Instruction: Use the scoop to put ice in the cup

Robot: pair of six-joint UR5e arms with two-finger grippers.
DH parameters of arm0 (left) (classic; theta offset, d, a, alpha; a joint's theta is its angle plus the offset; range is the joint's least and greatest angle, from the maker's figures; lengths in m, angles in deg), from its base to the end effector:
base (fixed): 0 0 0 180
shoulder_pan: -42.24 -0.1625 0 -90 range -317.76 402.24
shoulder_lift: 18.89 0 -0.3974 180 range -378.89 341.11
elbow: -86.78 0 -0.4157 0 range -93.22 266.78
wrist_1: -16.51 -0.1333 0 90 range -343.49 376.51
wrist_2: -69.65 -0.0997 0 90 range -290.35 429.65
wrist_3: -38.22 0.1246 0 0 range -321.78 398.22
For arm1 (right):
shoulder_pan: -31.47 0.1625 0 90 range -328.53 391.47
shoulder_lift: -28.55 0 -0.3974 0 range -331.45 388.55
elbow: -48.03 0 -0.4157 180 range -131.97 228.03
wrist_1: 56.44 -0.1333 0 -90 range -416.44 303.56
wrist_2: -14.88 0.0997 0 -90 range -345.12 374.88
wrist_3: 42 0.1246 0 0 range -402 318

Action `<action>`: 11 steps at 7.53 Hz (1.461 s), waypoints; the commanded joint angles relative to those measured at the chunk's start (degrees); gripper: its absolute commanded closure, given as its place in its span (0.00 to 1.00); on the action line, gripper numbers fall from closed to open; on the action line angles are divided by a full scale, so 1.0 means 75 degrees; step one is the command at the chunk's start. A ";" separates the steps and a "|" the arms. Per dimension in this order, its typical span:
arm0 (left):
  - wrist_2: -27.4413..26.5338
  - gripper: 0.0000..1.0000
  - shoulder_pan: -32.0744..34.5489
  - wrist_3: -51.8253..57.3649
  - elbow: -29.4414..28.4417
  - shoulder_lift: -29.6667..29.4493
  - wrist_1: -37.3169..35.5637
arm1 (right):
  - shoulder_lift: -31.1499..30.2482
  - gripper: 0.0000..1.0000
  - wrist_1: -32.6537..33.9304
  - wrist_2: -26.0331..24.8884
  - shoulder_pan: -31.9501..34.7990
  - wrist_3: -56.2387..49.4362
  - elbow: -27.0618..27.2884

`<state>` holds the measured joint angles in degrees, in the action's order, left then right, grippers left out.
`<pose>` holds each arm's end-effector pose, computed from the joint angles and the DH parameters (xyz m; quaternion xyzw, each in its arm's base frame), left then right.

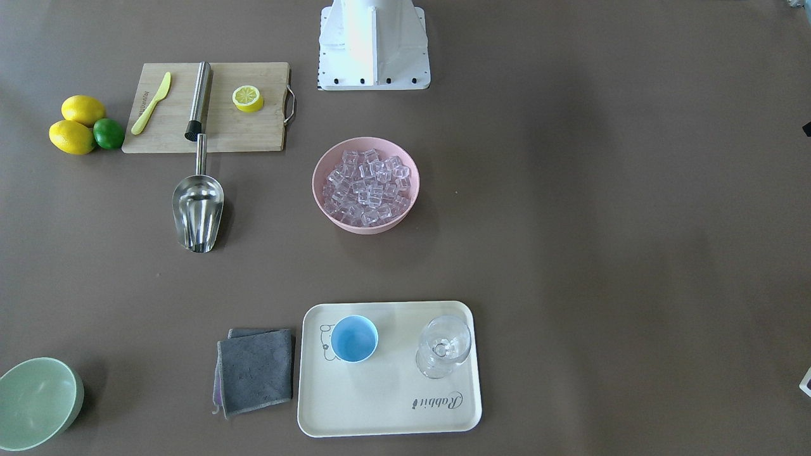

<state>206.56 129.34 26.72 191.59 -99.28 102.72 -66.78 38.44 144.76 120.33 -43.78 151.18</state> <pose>-0.0195 -0.4510 0.5993 -0.0387 0.3963 -0.0639 0.9151 0.0439 -0.4804 0.5920 0.0260 -0.3408 -0.0327 0.9392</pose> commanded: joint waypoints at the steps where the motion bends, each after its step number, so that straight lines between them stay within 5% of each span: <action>1: 0.0014 0.01 0.0000 -0.0002 0.0005 0.0008 -0.0034 | 0.0160 0.00 0.0029 -0.0068 0.0000 0.0084 0.0167; 4: 0.0002 0.01 -0.0035 -0.0014 -0.0006 -0.0004 -0.0046 | 0.0172 0.01 0.0159 0.0201 -0.0255 0.0412 0.0636; 7: -0.0021 0.01 -0.0128 -0.0014 0.0017 -0.0004 -0.0069 | 0.0567 0.01 0.0193 0.0249 -0.2488 0.3028 0.2030; 11: 0.0095 0.01 -0.0385 -0.0003 0.0308 -0.0016 -0.0034 | 0.1624 0.01 0.0135 -0.0242 -0.5559 0.6149 0.2185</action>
<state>206.59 127.60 26.59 192.43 -99.36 102.25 -57.27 39.83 145.00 88.40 -7.48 167.52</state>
